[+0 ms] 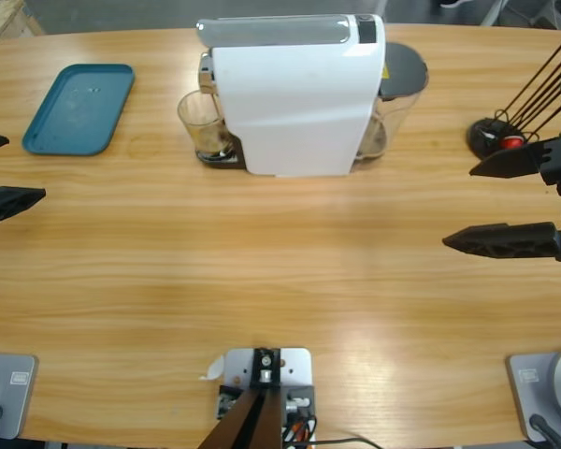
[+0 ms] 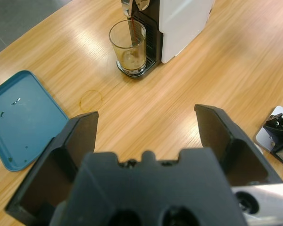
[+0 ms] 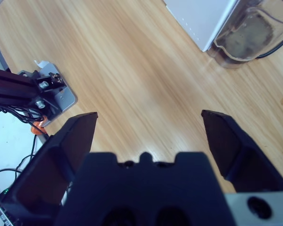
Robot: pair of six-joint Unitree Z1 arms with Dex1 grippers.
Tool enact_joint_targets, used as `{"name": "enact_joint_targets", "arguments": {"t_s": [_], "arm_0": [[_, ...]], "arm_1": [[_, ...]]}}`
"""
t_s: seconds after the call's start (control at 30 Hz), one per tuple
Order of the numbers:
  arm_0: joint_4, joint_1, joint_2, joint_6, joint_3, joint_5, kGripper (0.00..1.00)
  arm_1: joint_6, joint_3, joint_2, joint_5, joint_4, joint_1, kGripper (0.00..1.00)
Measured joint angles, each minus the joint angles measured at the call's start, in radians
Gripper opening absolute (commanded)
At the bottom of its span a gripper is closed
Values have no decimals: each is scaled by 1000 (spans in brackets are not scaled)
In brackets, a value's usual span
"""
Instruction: Pour coffee
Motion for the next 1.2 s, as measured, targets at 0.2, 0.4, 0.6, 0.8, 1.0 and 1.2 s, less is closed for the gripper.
{"name": "enact_joint_targets", "arguments": {"t_s": [0.2,0.4,0.6,0.8,1.0,1.2], "arm_0": [[0,-4,0,0,0,0,881],[0,-4,0,0,0,0,881],[0,-13,1,0,0,0,881],[0,-17,1,0,0,0,881],[0,-20,2,0,0,0,878],[0,-22,2,0,0,1,867]], "arm_1": [[0,4,0,0,-2,1,1000],[0,11,0,0,-12,2,1000],[0,15,0,-2,-22,4,1000],[0,18,0,-3,-26,7,1000],[0,22,0,-4,-30,12,1000],[0,23,0,-4,-30,17,1000]]}}
